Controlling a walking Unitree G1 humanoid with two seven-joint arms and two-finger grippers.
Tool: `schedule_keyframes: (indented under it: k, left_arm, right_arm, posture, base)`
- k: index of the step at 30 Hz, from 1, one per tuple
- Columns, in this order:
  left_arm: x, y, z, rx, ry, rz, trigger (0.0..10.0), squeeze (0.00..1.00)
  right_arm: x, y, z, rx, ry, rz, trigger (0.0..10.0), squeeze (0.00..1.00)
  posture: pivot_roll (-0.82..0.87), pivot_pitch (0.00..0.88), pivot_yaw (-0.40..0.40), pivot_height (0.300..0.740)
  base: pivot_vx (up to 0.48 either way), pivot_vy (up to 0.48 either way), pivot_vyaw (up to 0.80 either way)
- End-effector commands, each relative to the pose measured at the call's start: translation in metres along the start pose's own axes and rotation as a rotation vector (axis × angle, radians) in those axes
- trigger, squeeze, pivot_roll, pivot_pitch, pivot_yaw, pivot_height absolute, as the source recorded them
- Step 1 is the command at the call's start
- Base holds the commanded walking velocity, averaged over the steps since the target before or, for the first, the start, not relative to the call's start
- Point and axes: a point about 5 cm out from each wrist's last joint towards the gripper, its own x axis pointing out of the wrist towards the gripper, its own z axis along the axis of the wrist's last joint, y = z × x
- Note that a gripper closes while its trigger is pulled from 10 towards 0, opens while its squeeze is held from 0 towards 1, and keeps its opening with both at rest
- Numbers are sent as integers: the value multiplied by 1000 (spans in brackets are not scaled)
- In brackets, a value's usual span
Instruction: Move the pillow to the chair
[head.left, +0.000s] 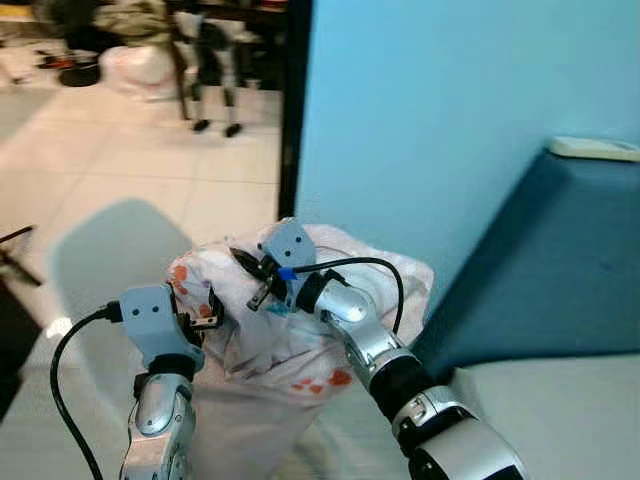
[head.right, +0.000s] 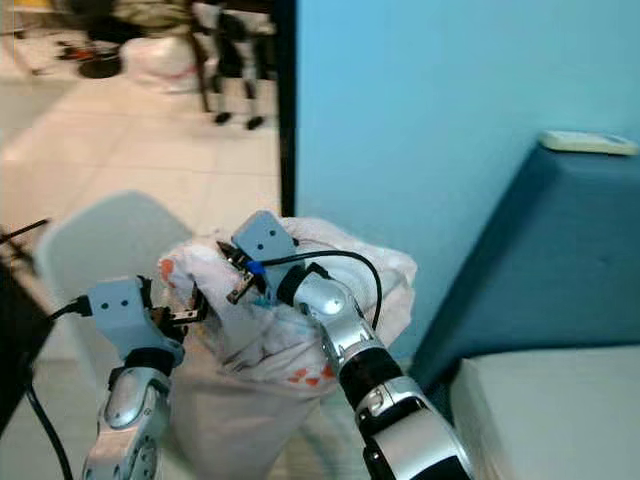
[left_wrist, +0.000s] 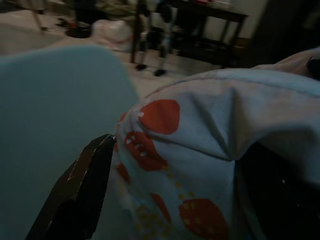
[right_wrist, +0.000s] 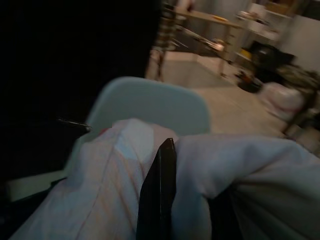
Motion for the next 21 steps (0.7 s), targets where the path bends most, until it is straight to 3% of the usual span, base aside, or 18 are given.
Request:
schedule_keyframes:
  k: [1, 15, 18, 21]
  left_arm:
    - [0, -7, -5, 14, 26, -23, 10000, 0]
    - [2, -7, -6, 32, 33, -26, 10000, 0]
    - [2, -8, -6, 33, 33, -26, 10000, 0]
    - [1, -8, -6, 34, 34, -25, 10000, 0]
  right_arm:
    - [12, 22, 10, 7, -72, 112, 10000, 0]
    - [9, 20, 11, 33, -92, 129, 10000, 0]
    - [10, 22, 6, -3, -48, 130, 10000, 0]
    - [11, 20, -8, -116, 98, 72, 10000, 0]
  posture:
    - [28, 89, -117, 740]
    - [29, 77, -111, 740]
    - [31, 76, -112, 740]
    - [31, 76, -115, 740]
  base:
    - [0, 0, 794]
    - [0, 0, 789]
    - [0, 0, 788]
    - [0, 0, 733]
